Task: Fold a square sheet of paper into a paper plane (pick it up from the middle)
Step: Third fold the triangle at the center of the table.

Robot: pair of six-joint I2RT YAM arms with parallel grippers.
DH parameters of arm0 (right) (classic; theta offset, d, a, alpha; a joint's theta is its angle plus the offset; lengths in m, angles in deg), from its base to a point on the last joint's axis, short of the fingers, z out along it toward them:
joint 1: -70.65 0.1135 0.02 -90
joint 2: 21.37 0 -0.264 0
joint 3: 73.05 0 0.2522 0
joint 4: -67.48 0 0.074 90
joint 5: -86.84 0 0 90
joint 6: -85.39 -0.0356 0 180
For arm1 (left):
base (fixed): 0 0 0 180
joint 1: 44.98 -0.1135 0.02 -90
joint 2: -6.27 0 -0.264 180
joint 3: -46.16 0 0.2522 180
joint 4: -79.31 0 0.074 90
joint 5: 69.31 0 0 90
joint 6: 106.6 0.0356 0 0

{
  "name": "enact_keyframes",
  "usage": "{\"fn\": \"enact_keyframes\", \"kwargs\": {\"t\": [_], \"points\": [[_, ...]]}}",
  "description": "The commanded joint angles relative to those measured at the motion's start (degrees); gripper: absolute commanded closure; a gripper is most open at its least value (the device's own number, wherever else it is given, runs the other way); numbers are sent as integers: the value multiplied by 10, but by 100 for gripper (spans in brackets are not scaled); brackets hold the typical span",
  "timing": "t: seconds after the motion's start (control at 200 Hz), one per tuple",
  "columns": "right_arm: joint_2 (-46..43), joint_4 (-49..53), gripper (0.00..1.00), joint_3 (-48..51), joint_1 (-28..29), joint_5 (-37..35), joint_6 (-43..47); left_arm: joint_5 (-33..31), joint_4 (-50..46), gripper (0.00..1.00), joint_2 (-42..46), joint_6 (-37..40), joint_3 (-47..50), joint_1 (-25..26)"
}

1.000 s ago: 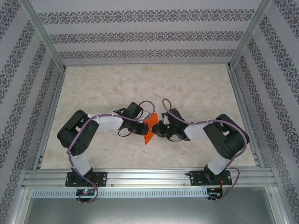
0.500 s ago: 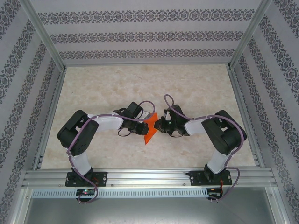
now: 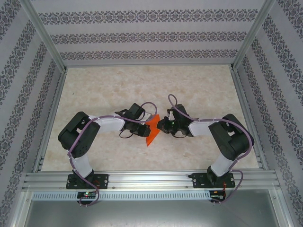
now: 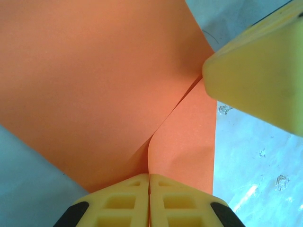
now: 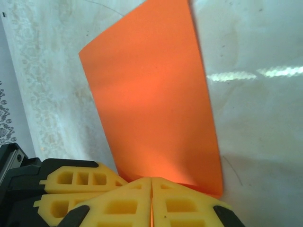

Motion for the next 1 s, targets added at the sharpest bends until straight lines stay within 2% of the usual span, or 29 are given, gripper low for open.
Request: {"fn": "enact_keyframes", "kwargs": {"t": [0.0,0.18,0.485,0.749,0.994], "points": [[29,15,91,-10,-5,-17,19,-26,-34,90,-13,15,-4,-3],[49,25,91,-11,-4,-31,20,-28,-34,90,-13,16,-3,-3],[-48,48,91,-16,15,-8,20,-29,-34,90,-8,15,0,-3],[3,12,92,-26,52,-6,-5,-32,-36,90,-5,18,-5,-3],[51,53,94,-46,57,-30,9,-31,-35,90,-5,17,-7,-3]]}}
